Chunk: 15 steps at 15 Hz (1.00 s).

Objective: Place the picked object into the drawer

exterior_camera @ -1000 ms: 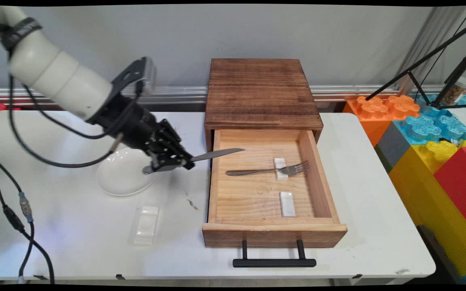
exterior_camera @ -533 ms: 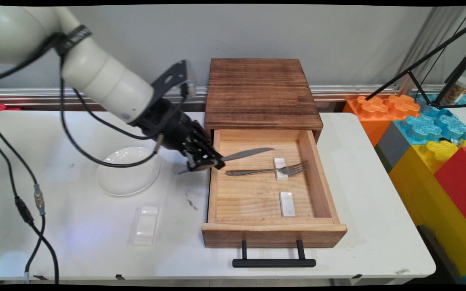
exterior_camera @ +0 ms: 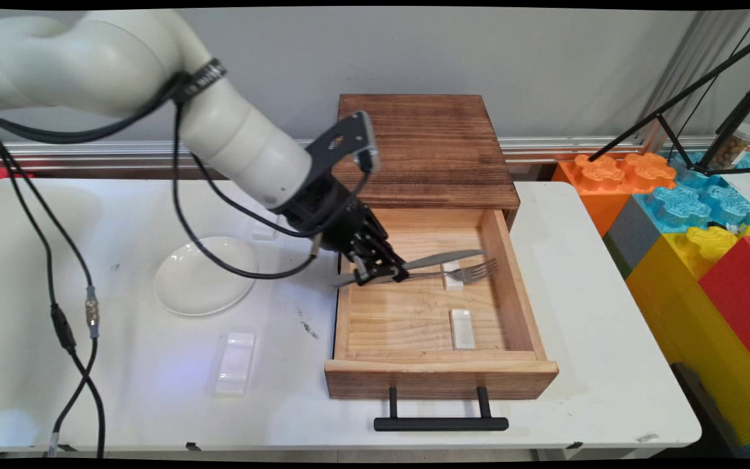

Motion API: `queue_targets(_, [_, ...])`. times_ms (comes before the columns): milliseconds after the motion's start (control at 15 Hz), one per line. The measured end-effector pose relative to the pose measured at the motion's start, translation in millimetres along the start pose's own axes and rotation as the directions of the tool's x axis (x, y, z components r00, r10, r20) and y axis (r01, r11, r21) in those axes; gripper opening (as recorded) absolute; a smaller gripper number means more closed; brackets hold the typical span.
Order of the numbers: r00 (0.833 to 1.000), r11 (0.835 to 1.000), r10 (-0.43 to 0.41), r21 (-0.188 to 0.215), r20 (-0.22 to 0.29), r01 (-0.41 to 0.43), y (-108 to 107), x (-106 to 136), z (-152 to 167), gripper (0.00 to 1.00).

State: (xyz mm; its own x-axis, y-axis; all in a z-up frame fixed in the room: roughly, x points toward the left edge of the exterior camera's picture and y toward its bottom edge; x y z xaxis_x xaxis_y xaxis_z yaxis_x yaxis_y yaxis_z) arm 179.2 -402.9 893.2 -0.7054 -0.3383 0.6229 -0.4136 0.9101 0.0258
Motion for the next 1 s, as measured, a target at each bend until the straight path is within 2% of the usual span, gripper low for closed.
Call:
queue_targets(400, [0.999, 0.999, 0.031, -0.029, 0.007, -0.031, 3, 19, 38, 0.0])
queue_targets(1000, [0.996, 0.996, 0.08, -0.053, 0.029, -0.078, 4, 13, 79, 0.0])
